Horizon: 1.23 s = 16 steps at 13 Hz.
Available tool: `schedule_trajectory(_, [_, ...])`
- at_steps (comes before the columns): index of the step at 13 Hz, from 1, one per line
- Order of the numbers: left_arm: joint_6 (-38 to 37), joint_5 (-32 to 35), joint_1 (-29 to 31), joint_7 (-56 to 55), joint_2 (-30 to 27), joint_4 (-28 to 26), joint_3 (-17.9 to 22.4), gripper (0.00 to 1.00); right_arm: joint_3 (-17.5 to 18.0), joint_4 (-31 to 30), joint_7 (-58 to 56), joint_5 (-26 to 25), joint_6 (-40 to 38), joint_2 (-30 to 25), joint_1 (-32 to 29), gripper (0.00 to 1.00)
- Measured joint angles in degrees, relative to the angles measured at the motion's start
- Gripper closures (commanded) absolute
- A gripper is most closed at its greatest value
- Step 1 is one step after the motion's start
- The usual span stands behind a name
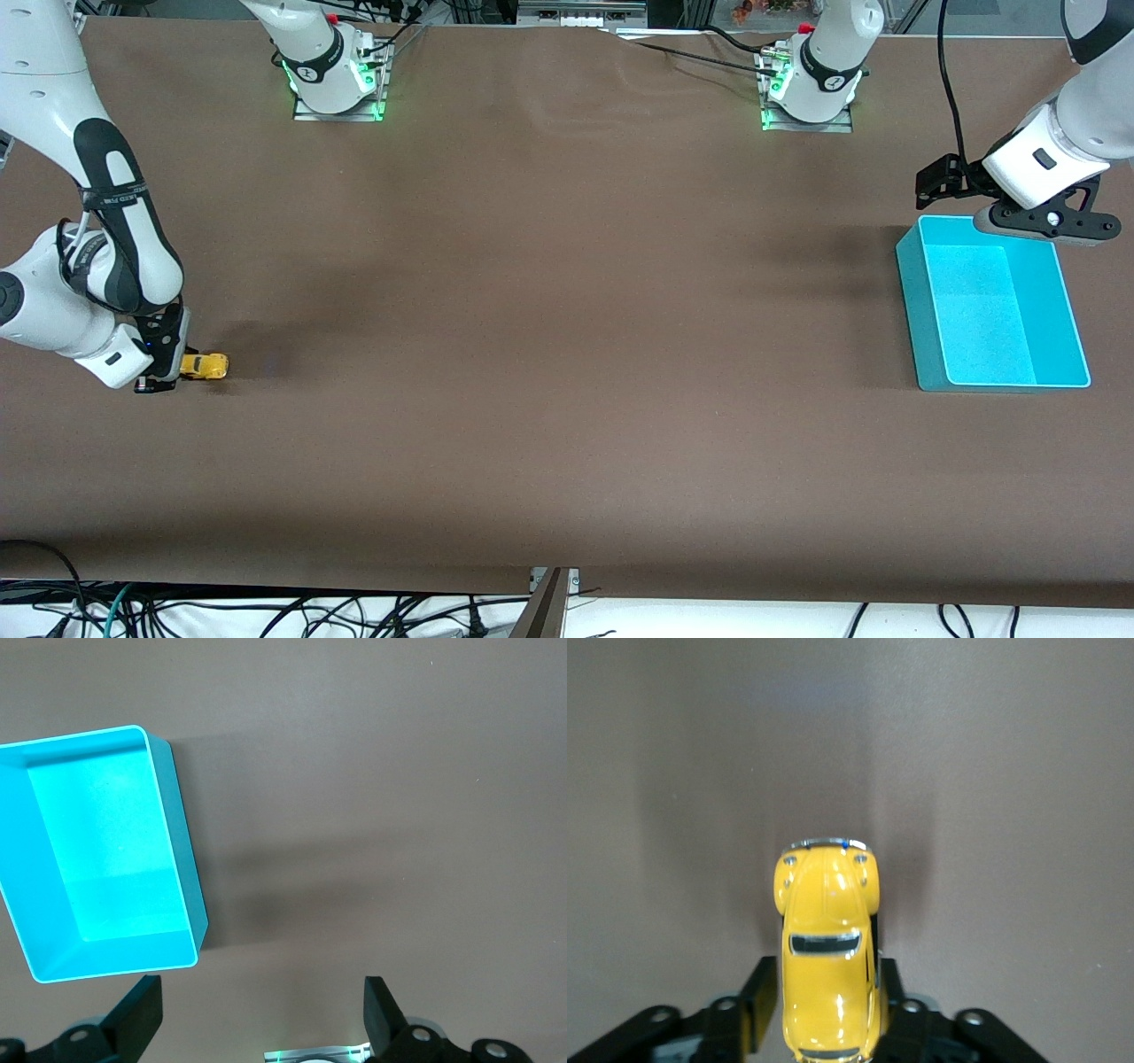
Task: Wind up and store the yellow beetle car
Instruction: 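Drag the held car backward along the table with the right gripper, then open the right gripper and lift it off the car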
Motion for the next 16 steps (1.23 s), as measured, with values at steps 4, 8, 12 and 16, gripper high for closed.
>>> schedule_trajectory(4, [0.0,0.0,0.0,0.0,0.1,0.0,0.0,0.00,2.8,7.6,0.2,3.7,-7.4,-0.6,0.4,0.00])
schedule_trajectory(8, [0.0,0.0,0.0,0.0,0.1,0.0,0.0,0.00,3.4,16.5,2.9,3.7,-16.8,-2.4,1.1,0.00])
schedule_trajectory(12, [0.0,0.0,0.0,0.0,0.2,0.0,0.0,0.00,3.4,16.9,6.3,3.7,-16.9,-2.5,1.2,0.00])
schedule_trajectory(16, [0.0,0.0,0.0,0.0,0.2,0.0,0.0,0.00,3.5,17.1,13.1,3.7,-19.5,-4.7,2.6,0.00])
